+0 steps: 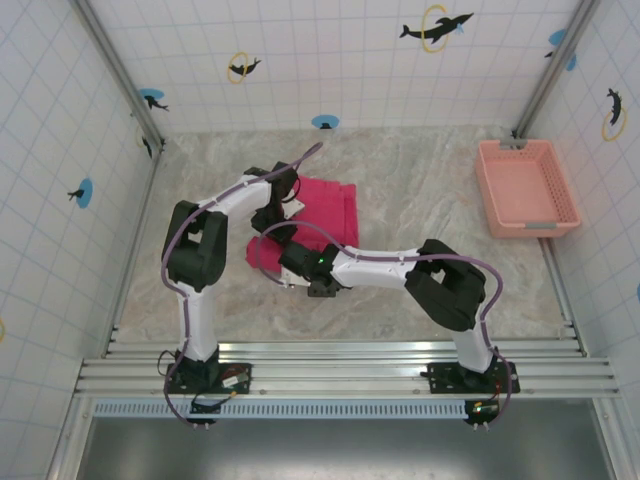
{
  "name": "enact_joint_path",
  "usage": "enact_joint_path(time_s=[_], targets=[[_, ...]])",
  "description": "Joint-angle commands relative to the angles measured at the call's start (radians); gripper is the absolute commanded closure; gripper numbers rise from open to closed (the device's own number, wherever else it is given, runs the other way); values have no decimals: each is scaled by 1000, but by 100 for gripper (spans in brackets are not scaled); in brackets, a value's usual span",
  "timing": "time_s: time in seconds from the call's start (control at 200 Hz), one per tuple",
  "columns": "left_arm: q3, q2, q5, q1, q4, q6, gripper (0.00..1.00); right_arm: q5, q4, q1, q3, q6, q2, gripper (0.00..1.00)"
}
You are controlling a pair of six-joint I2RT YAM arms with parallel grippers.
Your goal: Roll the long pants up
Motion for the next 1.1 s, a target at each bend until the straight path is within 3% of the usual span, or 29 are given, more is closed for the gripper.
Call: enact_joint_path(time_s=[0.0, 0.17, 0.335, 0.626, 0.796, 1.096], targets=[[-52, 28, -8, -7, -39, 32, 36, 59, 113, -7, -48, -75, 78, 39], [-62, 24, -7, -7, -35, 33, 35, -9, 51, -30, 13, -112, 139, 72], [-70, 12, -11, -8, -31, 46, 36, -113, 1, -48, 60, -140, 177, 89], [-16, -21, -70, 3, -83, 59, 29, -513, -338, -88, 256, -101, 165, 95], [60, -67, -89, 21, -161, 50, 25, -835, -614, -117, 419, -24, 186, 95], [155, -103, -124, 42, -263, 61, 22, -1291, -764, -266, 574, 97, 268, 94]])
